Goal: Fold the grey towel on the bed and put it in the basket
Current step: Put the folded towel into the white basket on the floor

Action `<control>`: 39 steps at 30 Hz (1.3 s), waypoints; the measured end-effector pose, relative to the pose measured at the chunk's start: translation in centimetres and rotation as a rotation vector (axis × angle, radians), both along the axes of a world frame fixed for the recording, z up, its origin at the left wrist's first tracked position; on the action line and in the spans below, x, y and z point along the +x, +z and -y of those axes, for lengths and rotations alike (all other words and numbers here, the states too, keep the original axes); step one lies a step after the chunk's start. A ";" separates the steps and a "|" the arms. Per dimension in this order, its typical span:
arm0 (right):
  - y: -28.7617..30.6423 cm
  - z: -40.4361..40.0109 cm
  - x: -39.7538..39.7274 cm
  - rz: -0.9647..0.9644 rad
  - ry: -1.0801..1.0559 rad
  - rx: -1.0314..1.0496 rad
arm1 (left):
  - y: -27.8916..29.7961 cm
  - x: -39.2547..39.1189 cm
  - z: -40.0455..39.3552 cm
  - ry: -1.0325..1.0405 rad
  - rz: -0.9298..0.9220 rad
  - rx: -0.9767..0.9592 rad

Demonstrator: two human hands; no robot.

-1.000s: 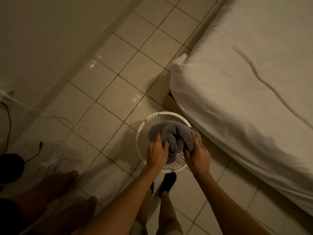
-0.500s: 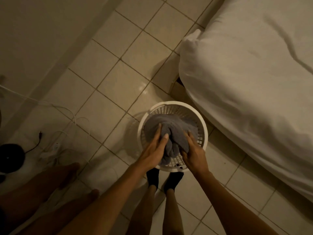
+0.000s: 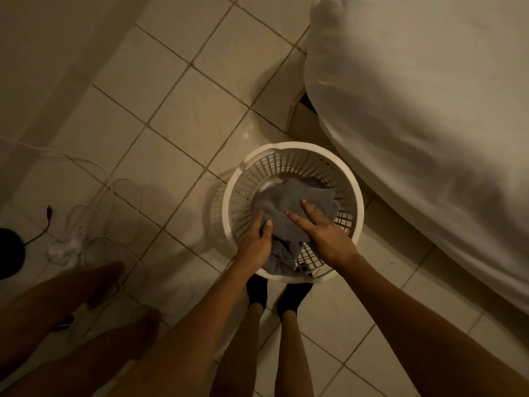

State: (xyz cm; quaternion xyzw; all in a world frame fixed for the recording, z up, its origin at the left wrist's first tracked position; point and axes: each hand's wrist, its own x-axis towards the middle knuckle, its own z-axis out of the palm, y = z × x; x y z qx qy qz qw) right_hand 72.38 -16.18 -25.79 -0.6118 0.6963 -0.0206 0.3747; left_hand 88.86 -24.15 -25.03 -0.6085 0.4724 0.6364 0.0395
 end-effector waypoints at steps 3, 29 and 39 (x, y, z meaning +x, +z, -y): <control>-2.4 -0.6 1.2 -0.014 -0.042 0.049 | -2.3 0.6 -0.7 -0.071 0.035 -0.069; -8.1 -0.3 2.9 0.042 0.006 0.091 | -7.8 -0.3 -3.7 0.198 0.136 -0.122; -7.6 -3.5 6.9 0.287 -0.400 0.108 | -8.9 0.3 -2.0 -0.412 0.301 -0.339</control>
